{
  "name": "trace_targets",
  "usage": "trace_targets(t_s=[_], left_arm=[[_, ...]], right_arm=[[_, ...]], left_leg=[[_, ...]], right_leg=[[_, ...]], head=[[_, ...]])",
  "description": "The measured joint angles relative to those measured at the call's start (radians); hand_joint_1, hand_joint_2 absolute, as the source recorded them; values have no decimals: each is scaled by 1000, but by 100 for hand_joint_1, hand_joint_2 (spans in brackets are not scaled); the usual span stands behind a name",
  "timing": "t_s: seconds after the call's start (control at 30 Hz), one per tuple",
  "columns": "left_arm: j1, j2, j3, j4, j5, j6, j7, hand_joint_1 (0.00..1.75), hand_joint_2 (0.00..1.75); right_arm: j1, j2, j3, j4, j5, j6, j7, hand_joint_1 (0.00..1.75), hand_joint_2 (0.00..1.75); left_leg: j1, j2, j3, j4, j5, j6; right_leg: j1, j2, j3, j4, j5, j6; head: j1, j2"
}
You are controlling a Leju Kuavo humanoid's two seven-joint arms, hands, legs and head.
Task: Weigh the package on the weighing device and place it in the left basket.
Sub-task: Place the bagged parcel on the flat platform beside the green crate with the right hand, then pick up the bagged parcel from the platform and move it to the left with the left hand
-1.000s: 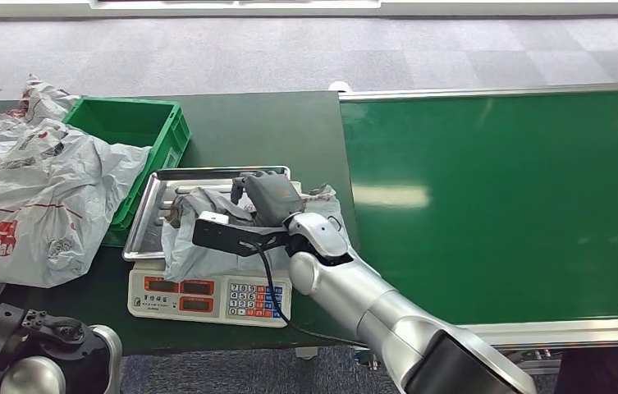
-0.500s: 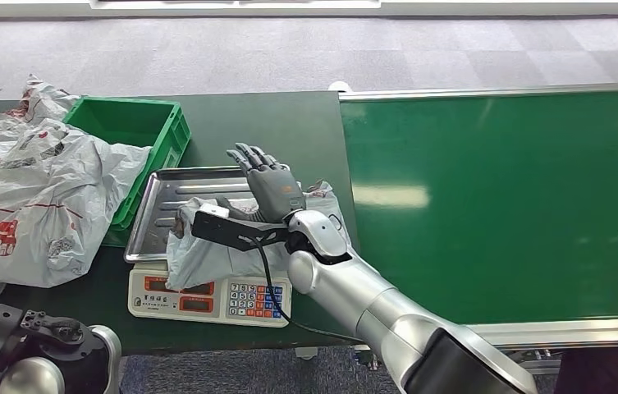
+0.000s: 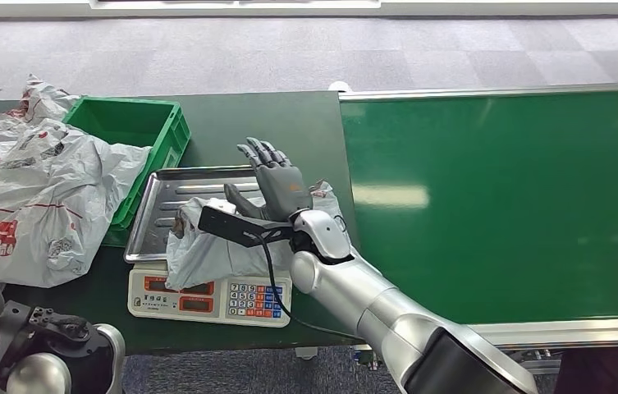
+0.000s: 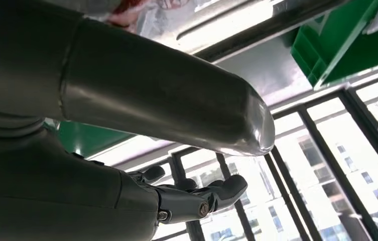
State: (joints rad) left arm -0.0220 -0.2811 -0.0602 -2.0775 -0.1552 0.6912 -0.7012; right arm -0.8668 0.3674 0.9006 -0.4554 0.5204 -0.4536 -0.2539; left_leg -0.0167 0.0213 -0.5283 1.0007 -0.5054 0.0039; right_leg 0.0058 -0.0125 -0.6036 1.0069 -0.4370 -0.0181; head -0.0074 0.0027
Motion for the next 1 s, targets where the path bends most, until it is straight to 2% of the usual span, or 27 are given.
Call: trace_targets(t_s=[0.07,0.13,0.2,0.27,0.33,0.4,0.5,0.63,0.9,1.0], left_arm=[[-1,0,0,4,-4,0,0,0,175],[-1,0,0,11,-14,0,0,0,175],[-3,0,-1,25,-28,0,0,0,175],[-8,1,-6,58,-38,0,0,0,175],[-13,4,-18,111,-37,0,0,0,175],[-18,9,-30,168,-29,0,0,0,175],[-27,22,-44,244,-20,0,2,0,175],[-39,30,-57,302,-19,0,3,0,175],[-50,37,-71,356,-18,-11,4,0,175],[-60,50,-76,430,-52,-94,44,0,175]], right_arm=[[0,0,-3,0,15,-80,-3,0,0],[12,0,-23,-22,103,-170,12,0,0],[62,-1,-100,-132,334,-227,13,0,0],[140,-1,-235,-332,620,-246,-45,0,0],[200,-1,-380,-560,779,-250,-127,0,87],[242,-1,-495,-789,742,-253,-195,0,175],[299,0,-603,-1072,584,-255,-263,0,175],[346,0,-673,-1290,550,-250,-285,0,175],[387,0,-715,-1460,528,-247,-301,0,175],[416,0,-731,-1525,450,-246,-360,0,175]], left_leg=[[0,0,0,0,0,0],[0,0,0,0,0,0],[0,0,0,0,0,0],[0,-3,-1,0,0,0],[0,-9,-2,1,0,0],[-1,-13,-2,1,0,0],[-2,-9,-1,1,-1,2],[-3,-3,0,1,-2,3],[-2,-3,1,1,-2,3],[-2,-3,1,1,-2,3]], right_leg=[[0,0,0,0,0,0],[0,0,0,0,0,0],[0,0,0,0,0,0],[0,-3,-1,0,0,0],[2,-9,0,0,-1,0],[3,-12,1,0,-2,0],[1,-10,2,-1,-2,1],[-2,-4,2,-1,-1,2],[-2,-3,2,-1,-1,2],[-1,-4,2,-1,-1,2]], head=[[0,0],[0,0],[0,0],[0,0],[0,0],[0,0],[0,0],[0,0],[0,0],[0,0]])
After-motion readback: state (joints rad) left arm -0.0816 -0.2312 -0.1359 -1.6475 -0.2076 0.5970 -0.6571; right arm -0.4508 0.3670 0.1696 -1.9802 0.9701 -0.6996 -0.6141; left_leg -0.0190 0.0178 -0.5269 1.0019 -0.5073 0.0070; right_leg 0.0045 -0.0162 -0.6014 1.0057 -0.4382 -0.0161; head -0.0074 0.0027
